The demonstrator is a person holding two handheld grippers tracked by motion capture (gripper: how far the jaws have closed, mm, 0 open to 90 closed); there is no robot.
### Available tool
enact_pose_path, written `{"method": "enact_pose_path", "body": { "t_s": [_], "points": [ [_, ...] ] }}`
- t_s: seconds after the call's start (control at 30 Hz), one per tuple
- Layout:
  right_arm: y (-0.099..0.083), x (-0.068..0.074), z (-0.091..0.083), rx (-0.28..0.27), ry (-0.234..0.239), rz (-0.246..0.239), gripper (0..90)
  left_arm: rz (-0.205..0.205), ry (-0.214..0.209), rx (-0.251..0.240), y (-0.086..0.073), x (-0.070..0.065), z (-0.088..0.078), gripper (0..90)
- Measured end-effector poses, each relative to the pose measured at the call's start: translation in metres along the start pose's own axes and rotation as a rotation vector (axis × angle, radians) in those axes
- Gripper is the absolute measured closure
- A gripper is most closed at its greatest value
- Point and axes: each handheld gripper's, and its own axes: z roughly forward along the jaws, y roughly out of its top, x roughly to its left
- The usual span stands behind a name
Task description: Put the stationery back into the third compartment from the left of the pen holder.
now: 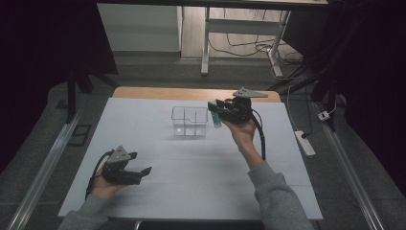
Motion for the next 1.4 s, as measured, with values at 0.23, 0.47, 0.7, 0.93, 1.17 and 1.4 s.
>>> {"method": "enact_pose_path", "body": {
  "t_s": [0.23, 0.47, 0.7, 0.93, 1.17, 1.4],
  "points": [
    [0.003, 0.0, 0.009, 0.003, -0.001, 0.001, 64.1, 0.0, 0.001, -0.003, 0.0, 0.0, -0.001, 17.0],
    [0.004, -0.002, 0.019, 0.008, -0.003, 0.003, 64.1, 0.0, 0.001, -0.004, 0.0, 0.001, -0.001, 17.0],
    [0.004, -0.006, 0.035, 0.023, -0.012, 0.014, 64.1, 0.0, 0.001, -0.004, 0.0, 0.001, -0.001, 17.1],
    [0.003, -0.012, 0.05, 0.029, -0.027, 0.022, 64.1, 0.002, 0.004, -0.002, -0.001, 0.001, -0.001, 17.1],
    [0.008, -0.015, 0.058, 0.022, -0.035, 0.031, 64.1, 0.005, 0.001, 0.002, 0.0, 0.001, 0.0, 17.1],
    [0.011, -0.012, 0.064, 0.016, -0.028, 0.025, 64.1, 0.005, 0.001, 0.003, 0.0, 0.001, 0.0, 17.1]
  ]
}}
